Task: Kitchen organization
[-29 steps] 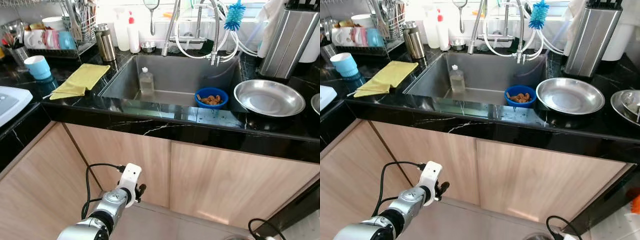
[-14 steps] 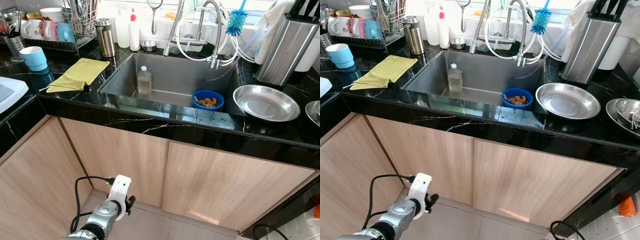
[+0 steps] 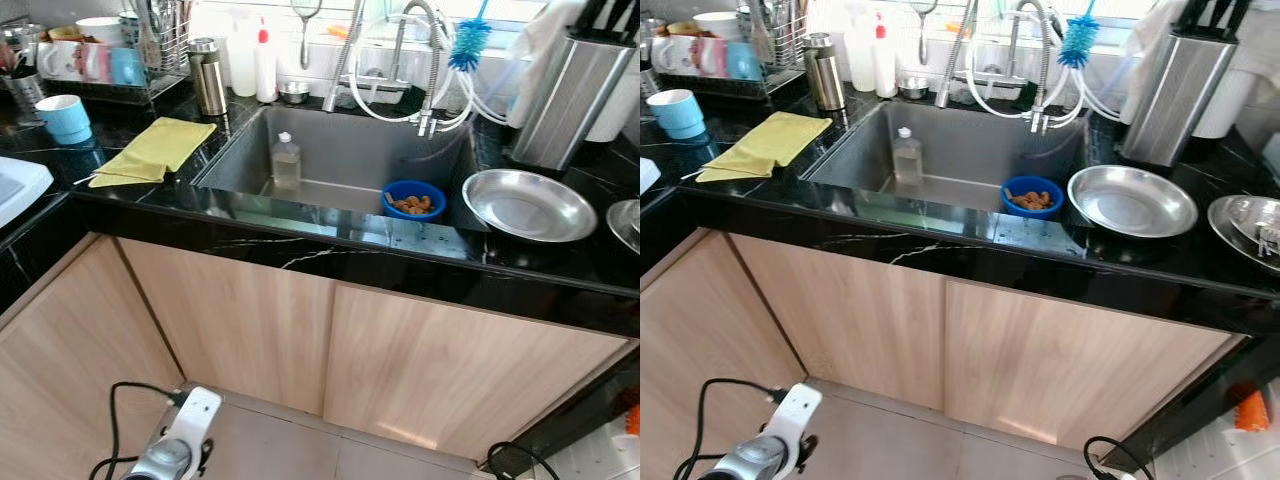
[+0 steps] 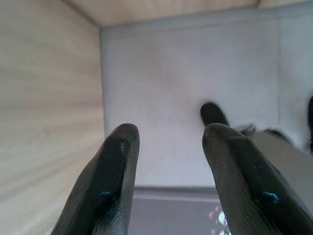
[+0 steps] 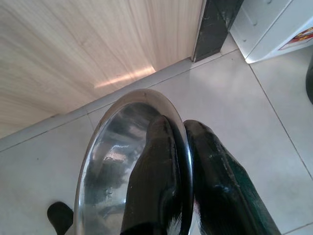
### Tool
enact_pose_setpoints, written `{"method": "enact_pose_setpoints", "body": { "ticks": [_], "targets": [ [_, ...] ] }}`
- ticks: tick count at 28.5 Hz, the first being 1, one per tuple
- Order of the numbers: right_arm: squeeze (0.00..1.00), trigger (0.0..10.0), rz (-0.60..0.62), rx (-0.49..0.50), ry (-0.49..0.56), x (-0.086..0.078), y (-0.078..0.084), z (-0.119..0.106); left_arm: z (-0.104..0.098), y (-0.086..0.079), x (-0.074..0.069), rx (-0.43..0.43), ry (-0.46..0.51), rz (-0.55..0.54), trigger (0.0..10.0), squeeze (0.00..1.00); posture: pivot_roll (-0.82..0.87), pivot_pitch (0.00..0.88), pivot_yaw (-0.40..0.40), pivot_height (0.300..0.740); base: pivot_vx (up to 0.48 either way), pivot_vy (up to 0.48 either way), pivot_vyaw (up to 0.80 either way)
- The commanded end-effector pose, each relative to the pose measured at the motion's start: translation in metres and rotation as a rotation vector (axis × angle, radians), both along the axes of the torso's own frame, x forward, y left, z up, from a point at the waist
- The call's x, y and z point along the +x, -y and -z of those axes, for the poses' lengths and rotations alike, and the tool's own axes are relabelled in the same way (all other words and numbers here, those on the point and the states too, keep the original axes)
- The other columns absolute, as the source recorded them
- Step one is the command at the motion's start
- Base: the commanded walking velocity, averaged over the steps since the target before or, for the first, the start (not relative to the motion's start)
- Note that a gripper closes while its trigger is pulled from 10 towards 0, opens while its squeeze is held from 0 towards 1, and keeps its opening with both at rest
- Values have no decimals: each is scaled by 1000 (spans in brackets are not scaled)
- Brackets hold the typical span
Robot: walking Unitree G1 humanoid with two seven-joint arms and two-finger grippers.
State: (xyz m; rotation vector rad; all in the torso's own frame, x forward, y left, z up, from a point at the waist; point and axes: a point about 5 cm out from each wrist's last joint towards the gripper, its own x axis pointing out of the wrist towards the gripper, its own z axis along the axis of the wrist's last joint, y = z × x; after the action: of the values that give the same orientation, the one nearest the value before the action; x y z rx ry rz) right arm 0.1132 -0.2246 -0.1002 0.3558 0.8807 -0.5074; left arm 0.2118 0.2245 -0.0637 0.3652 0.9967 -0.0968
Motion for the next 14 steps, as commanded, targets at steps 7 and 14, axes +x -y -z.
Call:
{"method": "enact_pose_setpoints", "body": {
  "ticks": [7, 14],
  "targets": [
    [0, 10000, -7, -13, -5, -1, 10, -2, 12, -12, -28, -52, -54, -125, 10000, 0, 44, 5, -74, 740, 0, 0, 0],
    [0, 10000, -6, -32, 21, 9, 14, -6, 7, 1, -12, -117, 0, -115, 10000, 0, 38, 15, -71, 740, 0, 0, 0]
  ]
}}
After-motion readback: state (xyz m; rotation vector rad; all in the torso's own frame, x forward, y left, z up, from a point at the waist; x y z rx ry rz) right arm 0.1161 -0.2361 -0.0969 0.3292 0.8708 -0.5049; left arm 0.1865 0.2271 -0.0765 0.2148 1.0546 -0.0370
